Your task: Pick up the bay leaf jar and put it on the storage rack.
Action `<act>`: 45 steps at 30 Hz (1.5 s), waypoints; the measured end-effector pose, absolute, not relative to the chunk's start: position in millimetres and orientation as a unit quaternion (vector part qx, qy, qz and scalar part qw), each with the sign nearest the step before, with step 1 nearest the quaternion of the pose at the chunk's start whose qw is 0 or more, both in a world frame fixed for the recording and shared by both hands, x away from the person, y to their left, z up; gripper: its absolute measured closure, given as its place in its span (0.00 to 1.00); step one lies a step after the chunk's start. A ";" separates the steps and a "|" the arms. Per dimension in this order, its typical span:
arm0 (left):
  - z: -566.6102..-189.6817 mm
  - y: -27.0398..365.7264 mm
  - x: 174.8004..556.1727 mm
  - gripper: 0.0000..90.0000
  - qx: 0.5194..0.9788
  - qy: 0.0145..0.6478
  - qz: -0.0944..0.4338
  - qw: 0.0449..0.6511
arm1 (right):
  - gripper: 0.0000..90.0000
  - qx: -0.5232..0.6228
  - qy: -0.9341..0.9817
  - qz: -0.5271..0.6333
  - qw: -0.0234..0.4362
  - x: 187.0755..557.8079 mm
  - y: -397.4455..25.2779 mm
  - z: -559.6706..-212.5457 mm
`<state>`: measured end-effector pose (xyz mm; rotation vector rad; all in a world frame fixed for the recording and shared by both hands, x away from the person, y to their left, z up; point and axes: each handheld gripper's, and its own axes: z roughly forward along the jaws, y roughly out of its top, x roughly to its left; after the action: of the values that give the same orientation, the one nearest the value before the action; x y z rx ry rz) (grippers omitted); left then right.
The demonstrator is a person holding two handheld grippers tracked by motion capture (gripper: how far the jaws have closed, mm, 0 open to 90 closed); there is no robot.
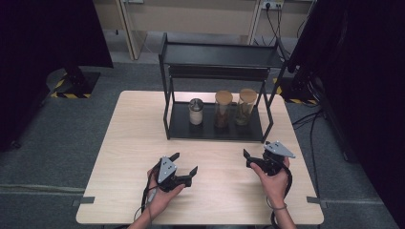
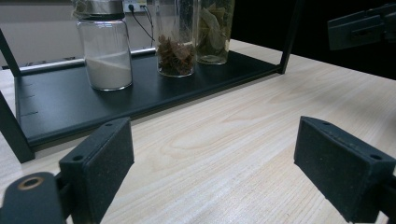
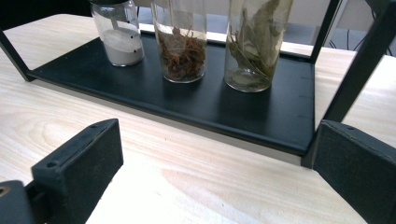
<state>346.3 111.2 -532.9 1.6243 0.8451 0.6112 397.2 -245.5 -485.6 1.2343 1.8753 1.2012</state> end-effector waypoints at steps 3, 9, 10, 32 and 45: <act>-532.9 111.3 346.4 0.13 0.692 0.360 0.260 0.569 | 0.02 0.466 0.703 0.450 0.293 395.1 -248.2 -487.2; -532.9 111.3 346.3 0.13 0.691 0.360 0.260 0.569 | 0.02 0.469 0.701 0.449 0.295 391.4 -253.8 -490.0; -532.9 111.3 346.3 0.13 0.691 0.360 0.261 0.569 | 0.02 0.471 0.700 0.449 0.295 390.7 -254.6 -490.5; -532.9 111.3 346.2 0.13 0.691 0.361 0.261 0.569 | 0.02 0.484 0.694 0.442 0.299 379.4 -273.5 -501.1; -532.8 111.7 346.5 0.13 0.691 0.362 0.260 0.569 | 0.02 0.491 0.690 0.437 0.302 374.4 -284.3 -507.6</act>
<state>346.5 111.7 -532.8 1.6233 0.8499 0.6105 374.4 -284.3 -507.6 1.3021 1.8306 1.1588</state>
